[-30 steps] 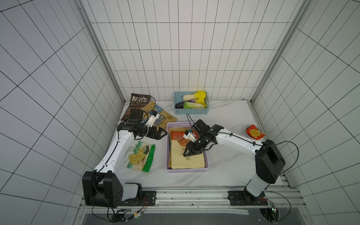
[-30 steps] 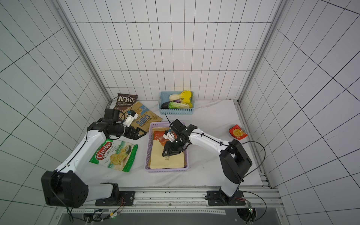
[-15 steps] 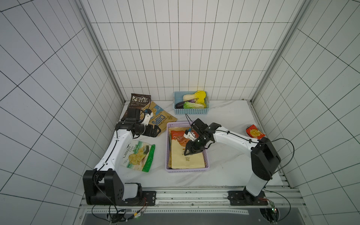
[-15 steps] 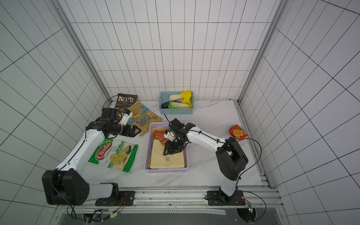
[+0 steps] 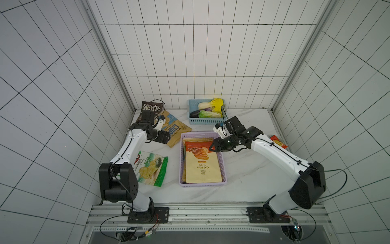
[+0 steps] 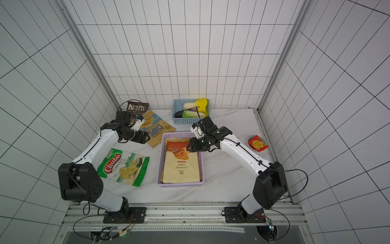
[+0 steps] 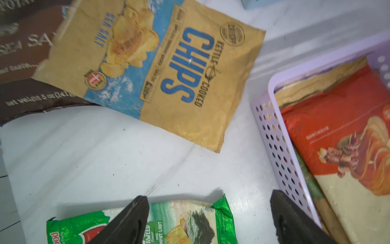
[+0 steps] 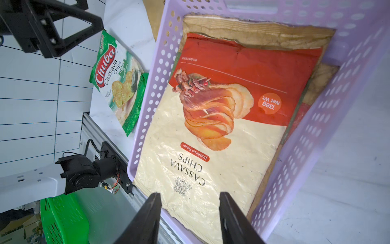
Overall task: Put the potato chips into the basket
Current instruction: Place the potato chip in the basket, then pick up the potato chip from the center of the board.
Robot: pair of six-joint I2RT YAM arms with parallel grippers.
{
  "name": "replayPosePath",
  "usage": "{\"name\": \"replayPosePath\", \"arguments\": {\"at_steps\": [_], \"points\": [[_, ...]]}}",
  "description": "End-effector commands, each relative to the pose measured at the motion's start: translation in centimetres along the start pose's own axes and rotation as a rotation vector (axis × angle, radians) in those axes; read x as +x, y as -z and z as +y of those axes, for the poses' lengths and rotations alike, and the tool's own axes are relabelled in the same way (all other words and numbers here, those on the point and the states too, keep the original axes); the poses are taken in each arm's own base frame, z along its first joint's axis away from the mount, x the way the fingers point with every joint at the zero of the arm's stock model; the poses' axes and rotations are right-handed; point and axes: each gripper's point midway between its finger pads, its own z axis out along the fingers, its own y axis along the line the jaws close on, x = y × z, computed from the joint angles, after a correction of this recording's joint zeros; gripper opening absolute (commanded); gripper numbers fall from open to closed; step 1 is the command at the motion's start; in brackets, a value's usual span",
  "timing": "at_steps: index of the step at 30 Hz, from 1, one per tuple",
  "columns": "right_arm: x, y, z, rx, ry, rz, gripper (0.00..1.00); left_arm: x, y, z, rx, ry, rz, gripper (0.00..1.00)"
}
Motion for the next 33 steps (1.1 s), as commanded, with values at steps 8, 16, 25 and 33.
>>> {"name": "replayPosePath", "arguments": {"at_steps": [8, 16, 25, 33], "points": [[0.9, 1.5, -3.5, 0.072, -0.063, -0.035, 0.49, 11.2, -0.9, -5.9, -0.042, -0.304, 0.225, 0.87], [-0.2, 3.3, -4.6, 0.067, -0.090, -0.084, 0.49, 15.6, -3.5, -5.3, -0.140, -0.384, 0.368, 0.89], [-0.4, 4.4, -5.7, 0.074, -0.123, -0.105, 0.49, 18.1, -5.2, -3.8, -0.287, -0.480, 0.460, 0.87], [-0.7, 4.7, -5.7, 0.067, -0.131, -0.112, 0.49, 19.5, -4.8, -2.8, -0.319, -0.521, 0.531, 0.62]]}}
